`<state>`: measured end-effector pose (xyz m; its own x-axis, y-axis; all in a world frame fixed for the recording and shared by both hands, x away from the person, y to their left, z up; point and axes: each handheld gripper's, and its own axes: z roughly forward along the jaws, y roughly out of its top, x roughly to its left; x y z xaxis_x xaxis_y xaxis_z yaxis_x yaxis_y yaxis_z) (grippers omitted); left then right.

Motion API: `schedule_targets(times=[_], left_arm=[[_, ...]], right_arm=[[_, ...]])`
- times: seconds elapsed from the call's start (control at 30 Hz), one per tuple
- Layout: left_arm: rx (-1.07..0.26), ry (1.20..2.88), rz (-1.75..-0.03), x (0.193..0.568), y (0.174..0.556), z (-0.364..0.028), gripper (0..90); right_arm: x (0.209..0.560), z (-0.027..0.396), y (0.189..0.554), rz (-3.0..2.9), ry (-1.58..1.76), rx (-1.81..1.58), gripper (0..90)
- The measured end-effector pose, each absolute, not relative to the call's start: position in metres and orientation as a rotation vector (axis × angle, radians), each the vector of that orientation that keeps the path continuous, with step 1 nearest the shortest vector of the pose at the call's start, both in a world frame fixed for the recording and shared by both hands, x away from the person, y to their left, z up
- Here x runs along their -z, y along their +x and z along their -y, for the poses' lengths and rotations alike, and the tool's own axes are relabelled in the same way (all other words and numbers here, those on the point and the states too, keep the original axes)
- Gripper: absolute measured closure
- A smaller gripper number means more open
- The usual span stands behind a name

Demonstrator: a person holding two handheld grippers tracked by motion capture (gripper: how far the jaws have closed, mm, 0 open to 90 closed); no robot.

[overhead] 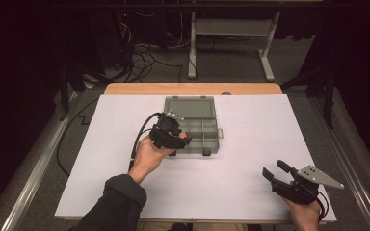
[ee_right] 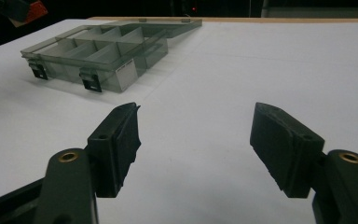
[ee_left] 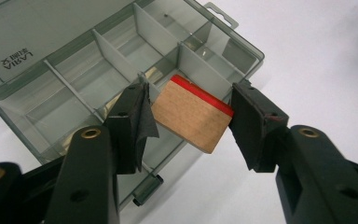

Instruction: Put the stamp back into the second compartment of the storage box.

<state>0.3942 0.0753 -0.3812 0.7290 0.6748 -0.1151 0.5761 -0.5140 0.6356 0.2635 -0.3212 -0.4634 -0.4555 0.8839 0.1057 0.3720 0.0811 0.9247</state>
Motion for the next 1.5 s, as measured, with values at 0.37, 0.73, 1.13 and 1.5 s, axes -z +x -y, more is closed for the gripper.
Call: schedule_targets(times=[0.37,0.73,1.13,1.5], left_arm=[[-0.195,2.258,-0.983,0.381,0.41,-0.077,48.6],[-0.214,2.264,-1.038,0.388,0.428,-0.071,48.5],[-0.239,2.29,-1.074,0.391,0.447,-0.06,48.5],[-0.235,2.284,-1.147,0.402,0.464,-0.059,48.5]], right_arm=[[0.465,0.32,0.266,-1.897,1.245,-1.348,32.4],[0.465,0.319,0.266,-1.901,1.246,-1.353,32.3],[0.465,0.319,0.266,-1.903,1.247,-1.356,32.3],[0.465,0.319,0.266,-1.906,1.248,-1.361,32.0]])
